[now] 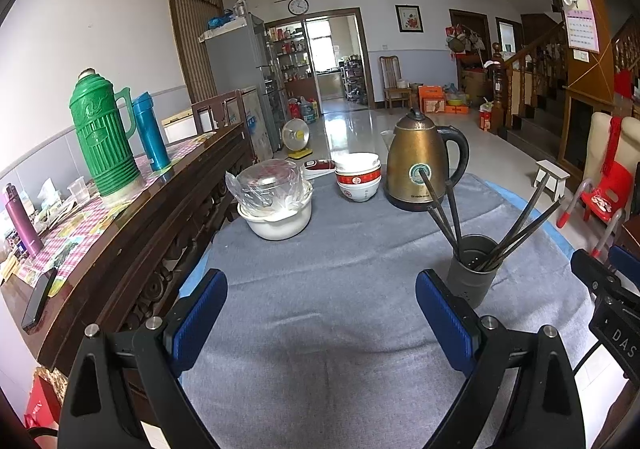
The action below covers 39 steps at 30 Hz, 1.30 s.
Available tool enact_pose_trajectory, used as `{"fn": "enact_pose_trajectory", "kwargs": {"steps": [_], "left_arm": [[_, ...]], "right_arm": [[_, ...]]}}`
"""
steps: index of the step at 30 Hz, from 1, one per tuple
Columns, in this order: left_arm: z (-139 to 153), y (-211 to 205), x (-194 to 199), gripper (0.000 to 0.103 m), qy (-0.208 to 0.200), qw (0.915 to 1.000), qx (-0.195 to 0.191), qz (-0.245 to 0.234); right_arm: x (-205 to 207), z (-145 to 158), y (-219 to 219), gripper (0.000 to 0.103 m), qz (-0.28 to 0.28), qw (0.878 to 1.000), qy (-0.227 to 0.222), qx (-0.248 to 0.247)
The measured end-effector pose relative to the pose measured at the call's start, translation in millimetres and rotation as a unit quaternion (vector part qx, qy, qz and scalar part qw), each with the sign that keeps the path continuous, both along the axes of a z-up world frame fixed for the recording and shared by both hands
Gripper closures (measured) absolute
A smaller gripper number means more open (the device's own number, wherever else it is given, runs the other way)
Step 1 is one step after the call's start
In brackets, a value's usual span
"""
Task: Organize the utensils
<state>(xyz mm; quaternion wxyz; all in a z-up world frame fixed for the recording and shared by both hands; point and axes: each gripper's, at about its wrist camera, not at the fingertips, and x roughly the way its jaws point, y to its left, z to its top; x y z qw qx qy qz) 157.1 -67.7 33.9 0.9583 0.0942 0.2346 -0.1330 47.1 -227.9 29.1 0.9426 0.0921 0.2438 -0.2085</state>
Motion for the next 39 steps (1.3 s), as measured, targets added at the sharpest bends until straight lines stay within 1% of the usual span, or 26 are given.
{"fn": "enact_pose_trajectory", "kwargs": {"steps": [10,26,31,33,36,39], "left_arm": [[5,-1,-2,0.008,-0.008,1.0000,-0.005,-0.003],[3,-4,1,0.008,-0.004,1.0000,-0.006,-0.004],[-2,-6,7,0.008,0.002,1.0000,-0.002,-0.005],[-6,-7,12,0.008,0.010,0.9999,-0.002,-0.007],[-22,-2,30,0.008,0.042,0.9989,-0.017,-0.011],[-56,14,64,0.008,0.095,0.9944,-0.046,0.005]], "right_arm": [[1,8,2,0.037,0.000,1.000,-0.008,-0.002],[8,3,5,0.037,0.005,1.000,-0.003,-0.001],[13,-4,0,0.037,0.002,1.000,0.004,0.007],[14,-8,-4,0.037,-0.002,1.000,0.007,0.007],[17,-21,-18,0.037,-0.014,1.000,0.017,0.015],[22,-47,-44,0.034,-0.052,0.998,0.026,0.009]]}}
